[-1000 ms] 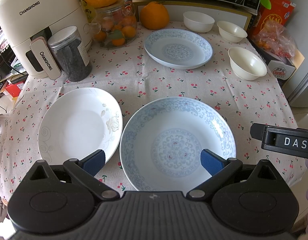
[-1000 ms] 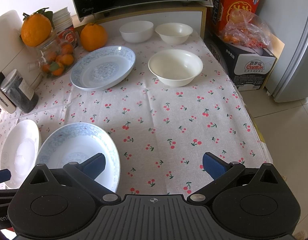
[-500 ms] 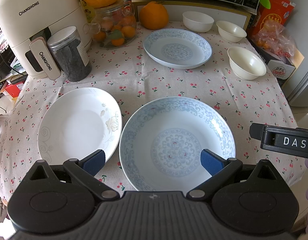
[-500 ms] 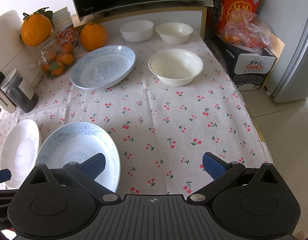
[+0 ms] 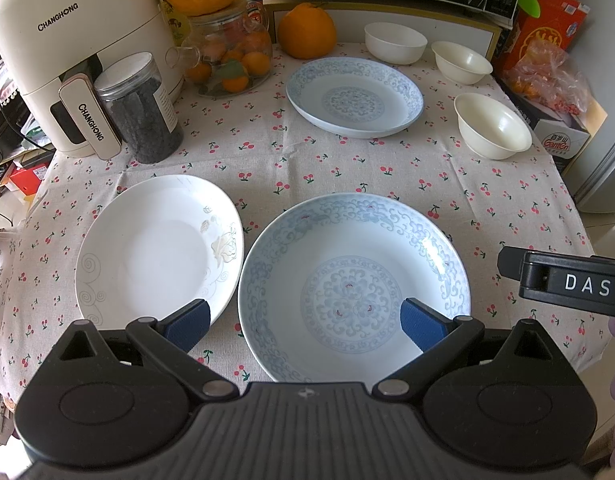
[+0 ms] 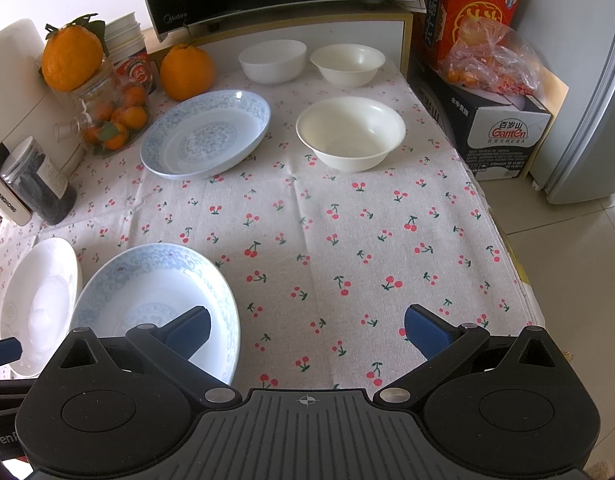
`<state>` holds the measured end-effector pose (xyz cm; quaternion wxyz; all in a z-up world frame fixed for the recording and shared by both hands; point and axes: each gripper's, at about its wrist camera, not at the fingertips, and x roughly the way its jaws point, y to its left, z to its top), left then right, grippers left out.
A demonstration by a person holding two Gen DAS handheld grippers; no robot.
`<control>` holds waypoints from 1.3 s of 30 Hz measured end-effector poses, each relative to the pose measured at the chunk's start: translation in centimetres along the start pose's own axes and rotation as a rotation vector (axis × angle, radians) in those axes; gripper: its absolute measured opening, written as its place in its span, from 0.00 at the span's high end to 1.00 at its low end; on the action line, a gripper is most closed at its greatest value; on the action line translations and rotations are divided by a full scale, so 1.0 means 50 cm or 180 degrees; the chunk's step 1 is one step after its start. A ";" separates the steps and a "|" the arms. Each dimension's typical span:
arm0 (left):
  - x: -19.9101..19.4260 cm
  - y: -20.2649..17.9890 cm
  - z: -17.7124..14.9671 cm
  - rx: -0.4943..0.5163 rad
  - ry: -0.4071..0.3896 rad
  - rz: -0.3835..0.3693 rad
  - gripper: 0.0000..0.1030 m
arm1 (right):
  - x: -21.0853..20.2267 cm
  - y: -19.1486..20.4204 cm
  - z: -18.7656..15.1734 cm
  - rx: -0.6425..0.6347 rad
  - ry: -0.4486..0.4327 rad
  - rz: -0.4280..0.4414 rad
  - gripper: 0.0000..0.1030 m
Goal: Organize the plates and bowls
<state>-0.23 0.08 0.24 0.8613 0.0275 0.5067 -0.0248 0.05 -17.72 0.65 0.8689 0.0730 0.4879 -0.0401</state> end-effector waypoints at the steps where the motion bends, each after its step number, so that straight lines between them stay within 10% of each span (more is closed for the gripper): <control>1: 0.000 0.000 0.000 0.0000 -0.0001 -0.0001 0.01 | 0.000 0.000 0.000 0.0000 0.0001 0.0000 0.00; 23: -0.002 0.005 0.009 -0.0035 0.0006 -0.0039 0.01 | 0.004 0.001 0.009 0.0032 0.0026 -0.0002 0.00; 39: -0.013 0.036 0.105 -0.0182 -0.0403 0.0160 0.01 | -0.005 0.011 0.133 0.0095 -0.0138 0.0048 0.00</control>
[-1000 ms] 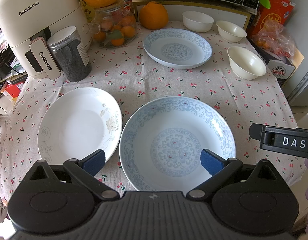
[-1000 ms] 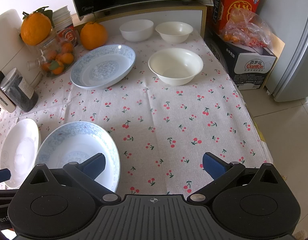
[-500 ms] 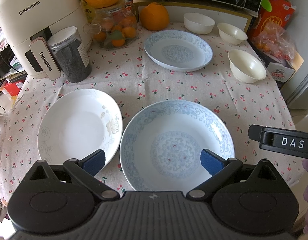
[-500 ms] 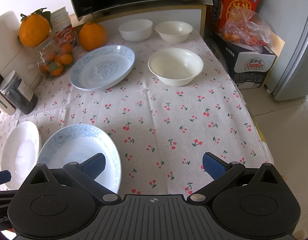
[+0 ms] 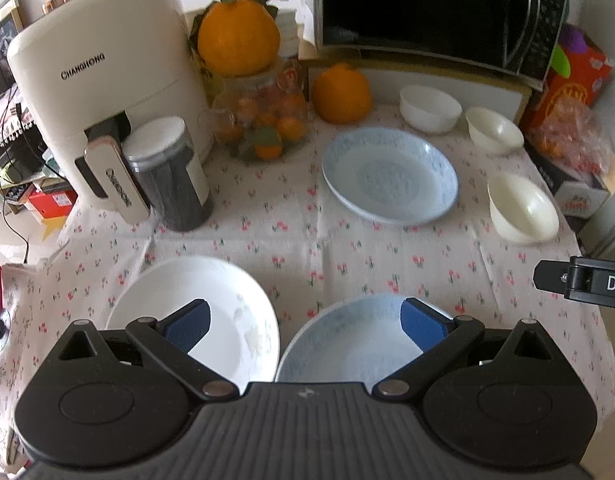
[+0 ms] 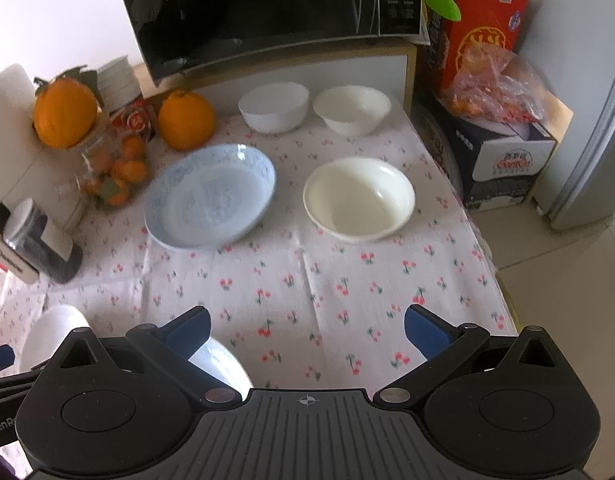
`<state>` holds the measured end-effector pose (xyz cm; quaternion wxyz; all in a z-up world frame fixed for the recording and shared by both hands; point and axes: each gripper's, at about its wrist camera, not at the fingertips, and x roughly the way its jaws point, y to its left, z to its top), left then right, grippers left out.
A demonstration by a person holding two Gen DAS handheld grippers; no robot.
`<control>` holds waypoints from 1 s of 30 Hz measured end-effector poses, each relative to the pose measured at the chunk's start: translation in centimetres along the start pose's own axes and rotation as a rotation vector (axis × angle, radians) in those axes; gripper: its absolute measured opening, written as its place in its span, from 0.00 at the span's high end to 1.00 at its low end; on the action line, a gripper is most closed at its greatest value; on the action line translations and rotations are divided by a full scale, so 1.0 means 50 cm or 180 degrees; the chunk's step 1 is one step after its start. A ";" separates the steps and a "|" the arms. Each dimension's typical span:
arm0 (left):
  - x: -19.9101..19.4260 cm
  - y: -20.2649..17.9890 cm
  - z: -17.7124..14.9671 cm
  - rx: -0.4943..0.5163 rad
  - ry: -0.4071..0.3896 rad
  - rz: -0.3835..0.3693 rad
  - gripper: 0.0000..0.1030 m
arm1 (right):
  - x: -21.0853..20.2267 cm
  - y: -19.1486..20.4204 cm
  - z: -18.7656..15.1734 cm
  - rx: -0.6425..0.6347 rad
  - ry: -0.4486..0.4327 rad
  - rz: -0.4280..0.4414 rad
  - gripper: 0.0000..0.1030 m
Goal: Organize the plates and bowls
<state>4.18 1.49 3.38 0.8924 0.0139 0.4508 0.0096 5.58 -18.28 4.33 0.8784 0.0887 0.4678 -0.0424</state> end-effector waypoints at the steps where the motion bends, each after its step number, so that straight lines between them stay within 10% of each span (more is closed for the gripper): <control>1: 0.001 0.001 0.006 -0.0001 -0.0036 0.0004 0.01 | 0.003 0.002 0.007 0.0001 -0.0011 0.0007 0.00; 9: 0.010 0.008 0.047 -0.0001 -0.0519 -0.0073 0.00 | 0.043 0.026 0.058 -0.0077 -0.0060 0.0111 0.00; 30: 0.210 0.056 0.122 -0.0342 -0.0205 -0.0387 0.03 | 0.200 0.015 0.143 0.0039 -0.0399 0.0803 0.00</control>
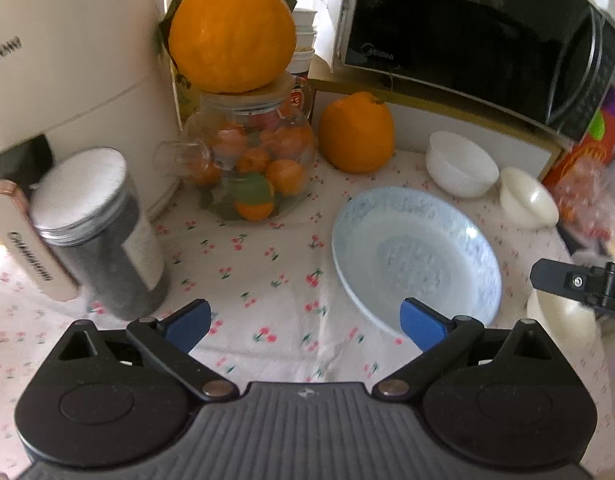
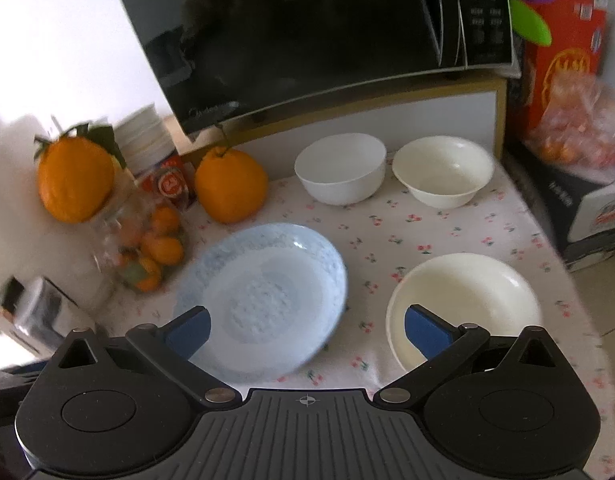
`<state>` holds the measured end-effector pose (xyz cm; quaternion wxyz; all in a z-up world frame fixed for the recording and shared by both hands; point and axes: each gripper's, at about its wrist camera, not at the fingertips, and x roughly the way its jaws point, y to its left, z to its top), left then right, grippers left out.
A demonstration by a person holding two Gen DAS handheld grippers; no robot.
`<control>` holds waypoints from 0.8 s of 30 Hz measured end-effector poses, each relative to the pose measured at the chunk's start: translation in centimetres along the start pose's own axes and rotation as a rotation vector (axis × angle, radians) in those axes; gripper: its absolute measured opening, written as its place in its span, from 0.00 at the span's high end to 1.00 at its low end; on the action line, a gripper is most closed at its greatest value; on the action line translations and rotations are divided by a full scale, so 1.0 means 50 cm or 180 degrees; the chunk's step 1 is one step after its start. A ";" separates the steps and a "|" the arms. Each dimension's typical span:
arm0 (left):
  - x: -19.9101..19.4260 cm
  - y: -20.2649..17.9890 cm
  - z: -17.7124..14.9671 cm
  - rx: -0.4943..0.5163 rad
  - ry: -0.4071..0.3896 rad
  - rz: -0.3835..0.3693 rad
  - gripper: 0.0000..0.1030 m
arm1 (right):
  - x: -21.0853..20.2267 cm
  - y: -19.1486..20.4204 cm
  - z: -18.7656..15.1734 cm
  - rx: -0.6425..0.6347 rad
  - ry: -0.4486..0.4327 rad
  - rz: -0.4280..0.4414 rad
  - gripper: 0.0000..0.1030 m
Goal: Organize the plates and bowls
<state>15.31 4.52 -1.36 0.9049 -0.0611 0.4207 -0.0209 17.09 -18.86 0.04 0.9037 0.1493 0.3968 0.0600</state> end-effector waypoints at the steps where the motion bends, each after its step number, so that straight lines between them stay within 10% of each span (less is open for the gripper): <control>1: 0.007 0.003 0.003 -0.0030 -0.0005 -0.0040 0.04 | 0.008 -0.008 0.004 0.0077 -0.0001 0.0075 0.00; 12: 0.093 0.013 0.013 -0.0503 -0.0069 -0.0609 0.44 | 0.094 -0.073 0.026 0.0696 -0.0117 0.0656 0.05; 24: 0.156 0.004 0.000 -0.0645 0.0070 -0.0631 0.80 | 0.164 -0.072 0.024 0.0761 -0.0070 0.0244 0.61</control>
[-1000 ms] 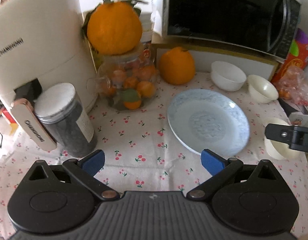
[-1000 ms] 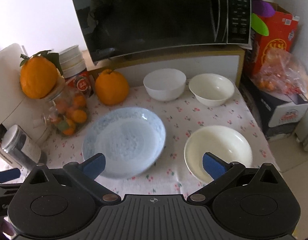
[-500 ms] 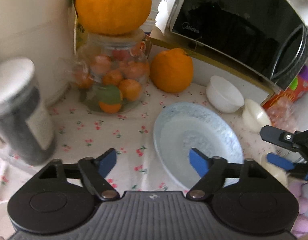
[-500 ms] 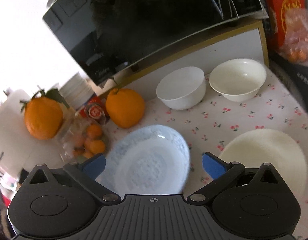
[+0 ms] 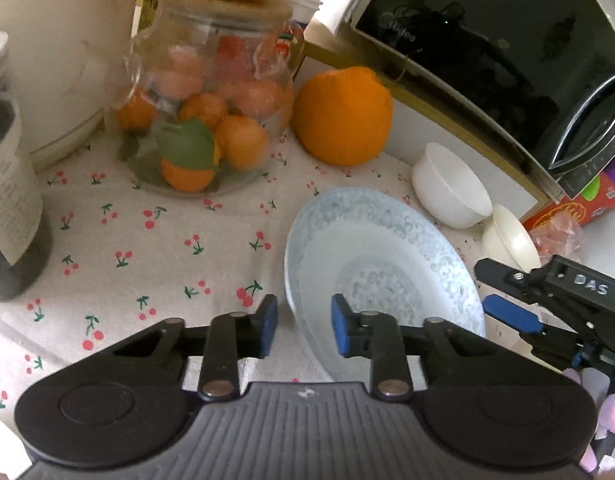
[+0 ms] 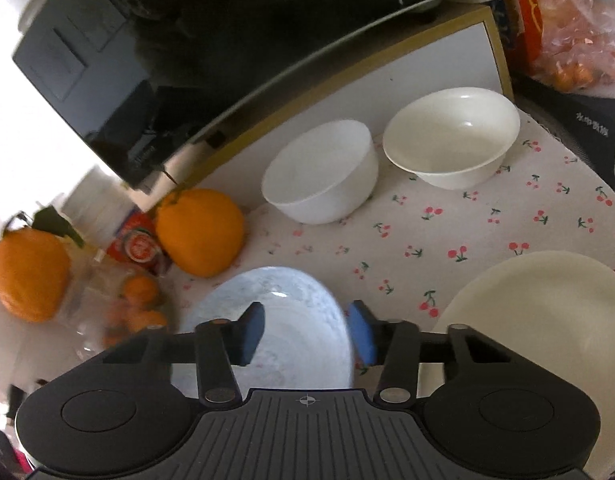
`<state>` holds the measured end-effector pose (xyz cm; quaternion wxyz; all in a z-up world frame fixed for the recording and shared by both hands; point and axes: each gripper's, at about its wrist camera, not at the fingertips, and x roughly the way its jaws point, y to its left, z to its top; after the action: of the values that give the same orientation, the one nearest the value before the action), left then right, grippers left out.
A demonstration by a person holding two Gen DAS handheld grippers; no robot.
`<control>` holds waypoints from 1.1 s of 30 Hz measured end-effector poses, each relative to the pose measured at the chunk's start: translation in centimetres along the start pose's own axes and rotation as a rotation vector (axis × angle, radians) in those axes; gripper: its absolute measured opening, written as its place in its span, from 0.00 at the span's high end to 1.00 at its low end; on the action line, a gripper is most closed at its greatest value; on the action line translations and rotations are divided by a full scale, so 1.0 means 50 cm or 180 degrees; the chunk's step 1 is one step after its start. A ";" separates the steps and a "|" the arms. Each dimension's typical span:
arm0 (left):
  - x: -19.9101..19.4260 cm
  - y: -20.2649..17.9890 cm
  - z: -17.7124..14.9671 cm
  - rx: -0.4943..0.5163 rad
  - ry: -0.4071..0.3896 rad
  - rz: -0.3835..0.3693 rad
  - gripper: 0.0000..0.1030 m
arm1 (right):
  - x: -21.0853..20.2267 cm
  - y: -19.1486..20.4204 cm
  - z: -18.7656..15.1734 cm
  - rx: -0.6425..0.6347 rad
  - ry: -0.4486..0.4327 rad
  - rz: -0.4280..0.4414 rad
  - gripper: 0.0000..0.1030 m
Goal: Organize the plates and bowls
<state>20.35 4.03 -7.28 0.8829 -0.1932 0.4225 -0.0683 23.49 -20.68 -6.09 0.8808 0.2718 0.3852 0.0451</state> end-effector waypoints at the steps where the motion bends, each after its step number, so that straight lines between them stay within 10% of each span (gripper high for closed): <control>1: 0.002 0.001 -0.001 -0.0005 -0.0009 -0.0004 0.80 | 0.006 0.003 -0.003 -0.0044 0.0009 -0.0071 0.65; 11: 0.016 -0.004 -0.003 0.0102 0.0017 0.0044 0.86 | 0.048 0.028 -0.032 -0.0460 0.0111 -0.0478 0.81; 33: -0.054 -0.013 -0.017 0.0301 0.0077 -0.0040 0.88 | -0.046 0.037 -0.049 -0.0459 0.0149 -0.0475 0.87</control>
<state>18.02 3.97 -5.57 0.8854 -0.1531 0.4282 -0.0961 20.39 -18.69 -5.02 0.8897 0.1771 0.4206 0.0133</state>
